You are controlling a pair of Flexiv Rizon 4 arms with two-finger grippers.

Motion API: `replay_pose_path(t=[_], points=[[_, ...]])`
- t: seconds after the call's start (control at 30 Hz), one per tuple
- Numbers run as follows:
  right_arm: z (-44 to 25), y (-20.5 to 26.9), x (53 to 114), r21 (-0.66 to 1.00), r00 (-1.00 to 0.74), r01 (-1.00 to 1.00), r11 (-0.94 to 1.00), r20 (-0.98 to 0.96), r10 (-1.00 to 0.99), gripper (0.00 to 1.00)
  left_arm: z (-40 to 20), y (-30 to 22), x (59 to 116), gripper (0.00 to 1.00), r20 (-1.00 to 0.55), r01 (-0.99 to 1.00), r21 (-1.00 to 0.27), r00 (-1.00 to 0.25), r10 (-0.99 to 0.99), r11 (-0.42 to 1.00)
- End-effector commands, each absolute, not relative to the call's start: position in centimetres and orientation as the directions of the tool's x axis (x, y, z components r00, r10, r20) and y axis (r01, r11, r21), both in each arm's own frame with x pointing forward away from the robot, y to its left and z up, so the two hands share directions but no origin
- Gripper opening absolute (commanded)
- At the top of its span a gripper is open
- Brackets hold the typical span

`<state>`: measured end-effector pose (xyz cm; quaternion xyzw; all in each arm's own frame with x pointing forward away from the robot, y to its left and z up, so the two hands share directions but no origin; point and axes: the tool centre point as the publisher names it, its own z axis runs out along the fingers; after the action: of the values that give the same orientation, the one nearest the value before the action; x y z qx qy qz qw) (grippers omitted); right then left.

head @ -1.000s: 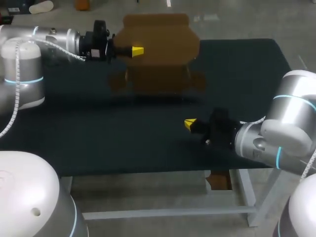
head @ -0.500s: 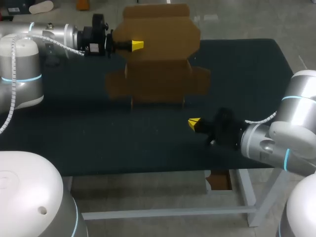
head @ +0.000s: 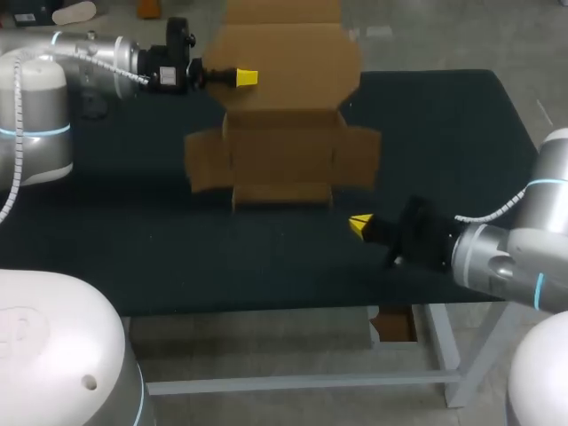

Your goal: Assemble the packaging by folding the flat box into shape, placing the metal phone stand inside, and closing the box properly

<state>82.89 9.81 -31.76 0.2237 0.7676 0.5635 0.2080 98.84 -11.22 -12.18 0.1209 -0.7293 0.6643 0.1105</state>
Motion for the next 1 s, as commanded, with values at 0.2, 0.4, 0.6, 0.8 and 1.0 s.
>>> replay_pose_path(t=[0.2, 0.4, 0.6, 0.8, 1.0], points=[[-31.5, 9.2, 82.0, 0.958, -0.826, 0.089, 0.272, -0.082, 0.558, 0.0, -13.6, -11.1, 100.3, 0.0, 0.406, -0.401, -0.913, -0.912, 0.061, 0.077], [-32.0, 9.3, 81.9, 0.958, -0.829, 0.093, 0.272, -0.076, 0.554, 0.0, -14.9, -11.3, 101.1, 0.0, 0.456, -0.45, -0.889, -0.887, 0.072, 0.083], [-32.2, 9.6, 81.9, 0.956, -0.834, 0.098, 0.275, -0.071, 0.546, 0.0, -15.7, -11.5, 101.7, 0.0, 0.476, -0.47, -0.878, -0.876, 0.078, 0.087], [-32.3, 9.8, 81.9, 0.955, -0.839, 0.098, 0.279, -0.071, 0.539, 0.0, -16.2, -11.6, 101.7, 0.0, 0.456, -0.45, -0.888, -0.888, 0.054, 0.093], [-32.7, 10.4, 82.1, 0.953, -0.845, 0.102, 0.285, -0.068, 0.53, 0.0, -16.6, -11.7, 101.2, 0.0, 0.415, -0.41, -0.906, -0.909, 0.034, 0.103]])
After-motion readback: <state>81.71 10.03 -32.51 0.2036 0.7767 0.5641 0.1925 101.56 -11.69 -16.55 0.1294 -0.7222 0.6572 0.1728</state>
